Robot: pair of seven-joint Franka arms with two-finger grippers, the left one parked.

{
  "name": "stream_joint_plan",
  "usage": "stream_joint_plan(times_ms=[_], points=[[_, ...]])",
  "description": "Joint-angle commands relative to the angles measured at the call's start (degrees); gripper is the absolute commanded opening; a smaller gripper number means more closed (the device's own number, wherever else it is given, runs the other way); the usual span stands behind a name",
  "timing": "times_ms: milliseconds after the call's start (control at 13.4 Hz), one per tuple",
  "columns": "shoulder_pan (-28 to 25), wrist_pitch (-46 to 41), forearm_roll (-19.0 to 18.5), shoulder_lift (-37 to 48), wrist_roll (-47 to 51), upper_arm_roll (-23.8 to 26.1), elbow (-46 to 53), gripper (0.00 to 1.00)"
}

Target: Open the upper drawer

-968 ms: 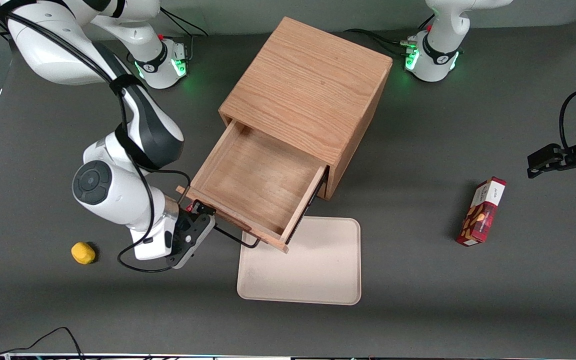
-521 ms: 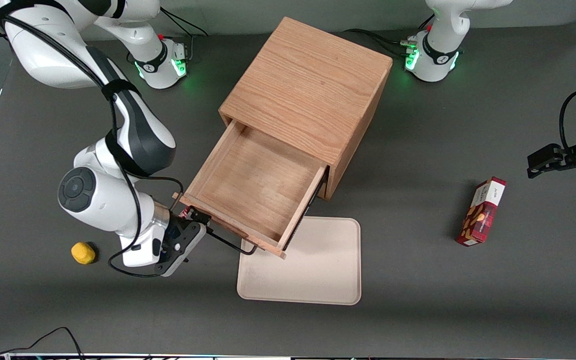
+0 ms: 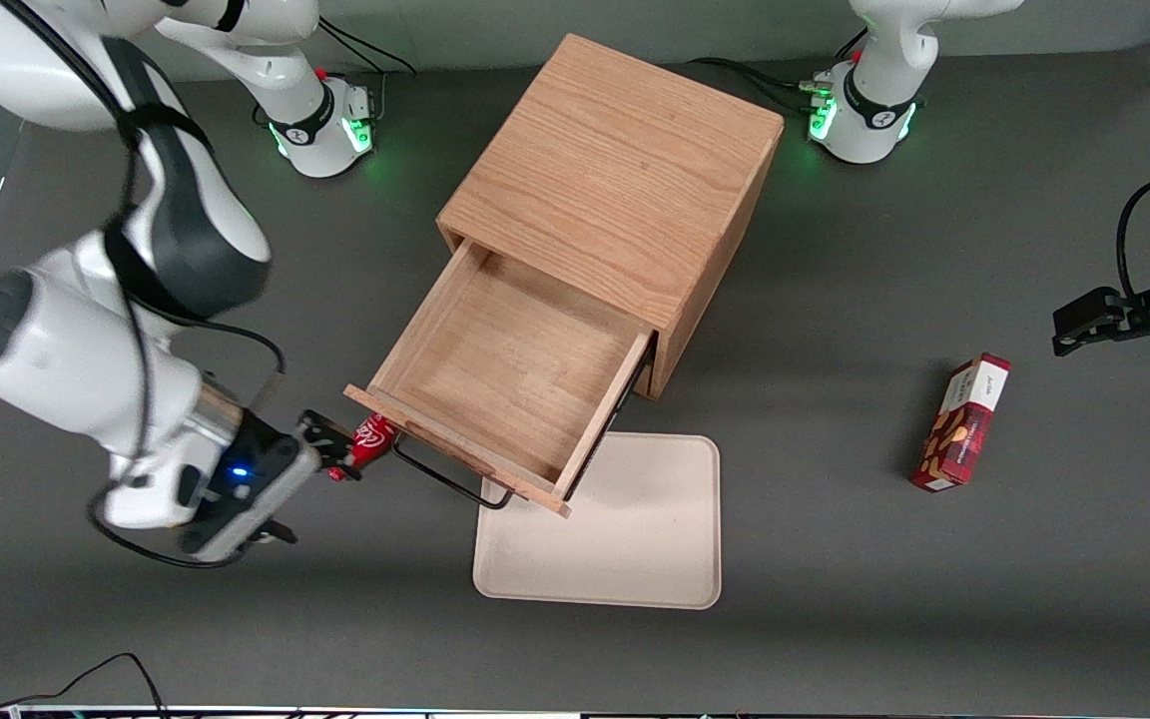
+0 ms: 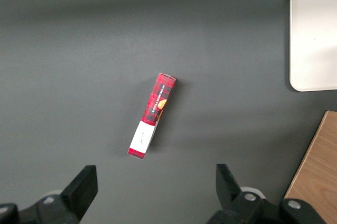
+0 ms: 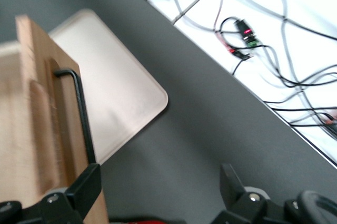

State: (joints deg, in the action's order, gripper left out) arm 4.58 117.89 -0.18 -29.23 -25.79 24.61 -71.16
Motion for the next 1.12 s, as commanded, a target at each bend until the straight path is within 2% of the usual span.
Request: stream_joint_plan(times_ms=[0,223,521,670,819,1043], points=[[3.32,-4.05,7.02,12.32,6.42,-3.24,-10.81,1.00],[6.57,-12.40,8.00,21.64,21.27,-5.44,-17.24,1.00],[6.76,-23.21,7.04,30.79,40.42,-8.08,-23.13,1.00],[6.67,-24.11,2.84,32.82,42.76,-9.22,-25.42,1.00],[6.67,-24.03,2.64,33.10,42.58,-11.33,-25.87,1.00],[6.06,-23.85,-0.51,33.01,42.76,-11.34,-25.96,1.00]])
